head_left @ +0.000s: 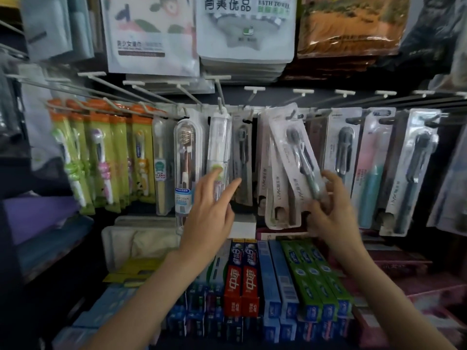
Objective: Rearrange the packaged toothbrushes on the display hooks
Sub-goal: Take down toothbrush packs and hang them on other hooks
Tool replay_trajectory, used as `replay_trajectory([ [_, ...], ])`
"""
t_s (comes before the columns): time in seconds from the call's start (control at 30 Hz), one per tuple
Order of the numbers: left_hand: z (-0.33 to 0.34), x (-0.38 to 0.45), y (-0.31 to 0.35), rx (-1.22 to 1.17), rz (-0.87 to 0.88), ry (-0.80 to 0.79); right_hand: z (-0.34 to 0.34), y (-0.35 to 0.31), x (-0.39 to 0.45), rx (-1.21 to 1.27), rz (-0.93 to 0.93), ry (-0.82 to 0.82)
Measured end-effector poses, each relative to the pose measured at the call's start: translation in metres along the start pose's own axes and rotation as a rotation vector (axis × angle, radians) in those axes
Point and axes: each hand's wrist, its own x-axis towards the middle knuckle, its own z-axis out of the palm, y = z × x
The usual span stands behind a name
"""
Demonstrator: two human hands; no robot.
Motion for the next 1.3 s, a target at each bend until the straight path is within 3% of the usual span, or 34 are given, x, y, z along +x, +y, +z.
replay_trajectory([
  [0.17, 0.003, 0.013, -0.004, 0.123, 0.029, -0.007, -0.027, -0.013, 0.012, -0.58, -0.196, -0.036],
  [0.4, -0.001, 0.026, 0.001, 0.086, -0.084, -0.024, 0.006, -0.039, 0.004, -0.839, -0.309, -0.169],
  [0.73, 0.002, 0.02, -0.018, 0.267, -0.112, -0.007, 0.06, -0.059, 0.034, -0.838, -0.181, -0.168],
  [1.0, 0.005, 0.018, -0.018, 0.26, -0.118, -0.015, 0.049, -0.061, 0.017, -0.765, -0.18, -0.227],
  [1.13, 0.006, 0.019, -0.016, 0.234, -0.125, -0.035, 0.054, -0.062, 0.027, -0.735, -0.236, -0.177],
  [1.23, 0.003, 0.02, -0.016, 0.142, -0.192, -0.031, 0.065, -0.058, 0.026, -0.657, -0.199, -0.145],
  [1.3, 0.003, 0.017, -0.014, 0.203, -0.14, -0.045, 0.081, -0.053, 0.025, -0.596, -0.166, -0.134],
])
